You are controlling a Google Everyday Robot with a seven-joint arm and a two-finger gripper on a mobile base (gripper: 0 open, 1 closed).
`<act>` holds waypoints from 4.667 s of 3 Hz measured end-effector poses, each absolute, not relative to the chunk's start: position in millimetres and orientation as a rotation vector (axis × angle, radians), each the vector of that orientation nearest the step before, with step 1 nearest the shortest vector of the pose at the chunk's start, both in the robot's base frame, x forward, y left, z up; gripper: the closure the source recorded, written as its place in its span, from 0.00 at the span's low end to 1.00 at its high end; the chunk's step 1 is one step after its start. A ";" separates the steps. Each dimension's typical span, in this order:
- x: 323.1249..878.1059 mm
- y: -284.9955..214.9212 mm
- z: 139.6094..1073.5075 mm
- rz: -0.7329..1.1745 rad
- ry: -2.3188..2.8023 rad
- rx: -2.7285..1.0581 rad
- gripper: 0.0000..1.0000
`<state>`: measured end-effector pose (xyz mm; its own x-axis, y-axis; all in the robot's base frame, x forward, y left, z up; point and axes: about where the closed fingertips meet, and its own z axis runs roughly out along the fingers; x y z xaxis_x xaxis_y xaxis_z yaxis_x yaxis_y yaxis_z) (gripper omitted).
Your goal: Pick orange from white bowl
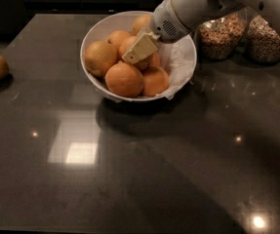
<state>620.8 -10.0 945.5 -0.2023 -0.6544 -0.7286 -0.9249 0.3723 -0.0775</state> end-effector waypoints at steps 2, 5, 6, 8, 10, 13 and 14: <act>625.5 -14.0 937.9 0.491 1.968 -1.358 0.42; 626.9 -16.3 940.4 0.487 1.982 -1.353 0.33; 628.8 -20.9 935.4 0.482 1.998 -1.340 0.31; 628.6 -20.5 935.6 0.482 1.997 -1.341 0.45; 622.7 -17.1 960.7 0.481 1.945 -1.332 0.57; 612.7 -46.7 1019.8 0.426 1.862 -1.277 0.62; 612.7 -47.0 1020.5 0.425 1.860 -1.276 0.71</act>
Offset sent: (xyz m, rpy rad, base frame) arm 0.0290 -0.0298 -0.0825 -0.0840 0.0627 -0.0848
